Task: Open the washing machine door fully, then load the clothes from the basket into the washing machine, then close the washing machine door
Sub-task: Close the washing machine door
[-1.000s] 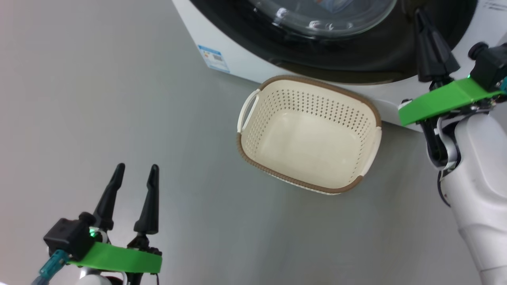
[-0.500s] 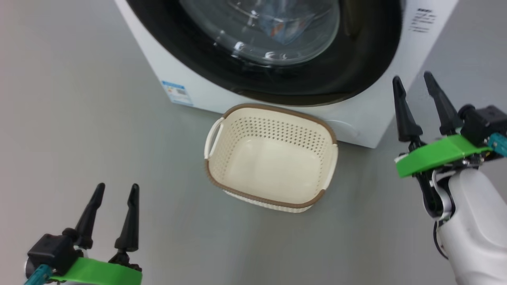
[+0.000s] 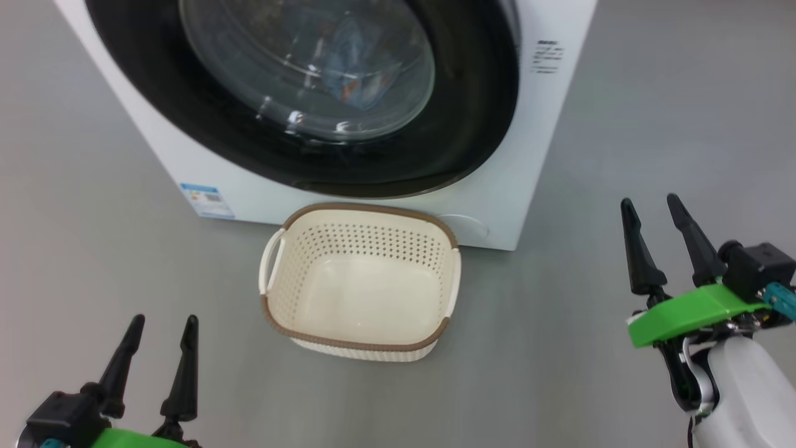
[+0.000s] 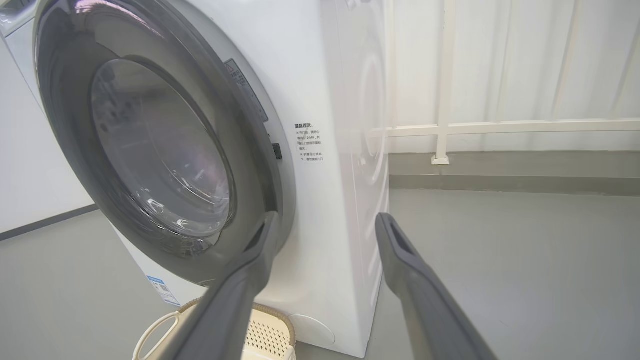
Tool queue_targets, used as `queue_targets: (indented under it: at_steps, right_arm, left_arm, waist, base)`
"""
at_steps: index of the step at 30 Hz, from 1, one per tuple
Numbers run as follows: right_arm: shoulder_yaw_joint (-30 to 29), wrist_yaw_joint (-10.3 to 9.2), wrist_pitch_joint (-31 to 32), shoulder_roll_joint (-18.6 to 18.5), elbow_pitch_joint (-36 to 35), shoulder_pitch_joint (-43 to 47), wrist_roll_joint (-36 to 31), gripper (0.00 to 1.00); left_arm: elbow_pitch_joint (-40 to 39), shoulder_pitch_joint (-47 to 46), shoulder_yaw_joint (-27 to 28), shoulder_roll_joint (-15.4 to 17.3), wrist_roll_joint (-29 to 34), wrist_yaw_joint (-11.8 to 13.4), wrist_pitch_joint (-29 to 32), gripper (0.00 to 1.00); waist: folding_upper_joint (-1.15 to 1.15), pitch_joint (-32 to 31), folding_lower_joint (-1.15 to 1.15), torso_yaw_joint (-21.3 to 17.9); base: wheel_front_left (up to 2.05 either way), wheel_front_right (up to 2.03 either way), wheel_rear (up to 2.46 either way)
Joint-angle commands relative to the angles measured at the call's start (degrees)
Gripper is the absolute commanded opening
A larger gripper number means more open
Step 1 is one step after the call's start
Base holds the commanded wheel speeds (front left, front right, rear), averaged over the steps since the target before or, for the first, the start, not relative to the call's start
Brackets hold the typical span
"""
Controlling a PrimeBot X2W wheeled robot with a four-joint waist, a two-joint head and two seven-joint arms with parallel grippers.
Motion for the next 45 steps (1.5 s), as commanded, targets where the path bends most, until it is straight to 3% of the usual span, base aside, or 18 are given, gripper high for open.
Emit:
queue_targets:
  at_steps: [1,16,45]
  right_arm:
    - [0.51,-0.01,-0.29,0.01,-1.79,1.1,-0.28,1.0]
    - [-0.65,-0.01,-0.29,-1.0,-4.08,9.98,-0.02,1.0]
    - [-3.7,-0.01,-0.29,-0.74,-7.24,19.26,-0.39,1.0]
  left_arm:
    - [-0.64,-0.38,2.47,2.02,0.53,0.03,-0.37,1.0]
    - [0.25,3.91,5.35,2.84,1.21,0.03,-0.37,1.0]
    - [0.75,6.56,11.34,2.66,3.47,0.03,-0.37,1.0]
  waist:
    - [0.0,-2.24,0.01,-2.83]
    - [0.0,-7.28,0.01,-9.47]
    - [0.0,-9.37,0.01,-15.55]
  base:
    - [0.0,0.0,0.0]
    - [0.0,0.0,0.0]
    - [0.0,0.0,0.0]
